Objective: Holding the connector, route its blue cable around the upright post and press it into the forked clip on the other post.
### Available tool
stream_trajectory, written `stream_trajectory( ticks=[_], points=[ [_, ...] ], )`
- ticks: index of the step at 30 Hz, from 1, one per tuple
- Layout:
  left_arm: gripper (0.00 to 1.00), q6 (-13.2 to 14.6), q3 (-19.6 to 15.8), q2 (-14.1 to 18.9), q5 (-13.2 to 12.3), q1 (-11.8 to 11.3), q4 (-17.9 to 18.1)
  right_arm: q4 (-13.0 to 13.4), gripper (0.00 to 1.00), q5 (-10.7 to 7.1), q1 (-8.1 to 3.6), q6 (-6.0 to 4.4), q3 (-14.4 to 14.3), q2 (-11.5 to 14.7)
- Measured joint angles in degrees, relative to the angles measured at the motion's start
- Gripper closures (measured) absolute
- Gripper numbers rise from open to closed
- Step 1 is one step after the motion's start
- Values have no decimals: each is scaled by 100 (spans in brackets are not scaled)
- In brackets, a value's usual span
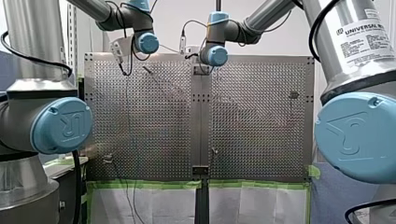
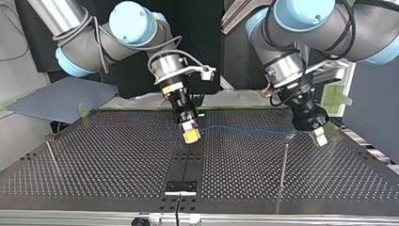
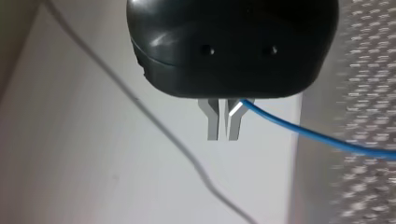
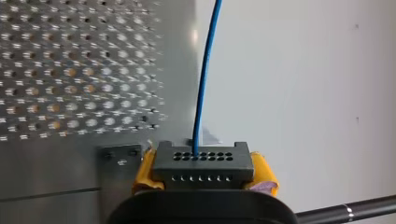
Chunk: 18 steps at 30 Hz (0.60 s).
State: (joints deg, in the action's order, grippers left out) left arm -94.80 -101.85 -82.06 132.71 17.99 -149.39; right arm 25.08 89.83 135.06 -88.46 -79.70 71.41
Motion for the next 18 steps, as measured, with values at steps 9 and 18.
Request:
stream_trajectory(
  ticks=[9,18],
  points=[
    [89,-378,247,229,-469,-458,-464,-57,100,-67,-63,-71,380,-18],
    [89,-581,397,-155,-924,-914,-924,-105,100,-116,-86,-189,718,-181]
  ],
)
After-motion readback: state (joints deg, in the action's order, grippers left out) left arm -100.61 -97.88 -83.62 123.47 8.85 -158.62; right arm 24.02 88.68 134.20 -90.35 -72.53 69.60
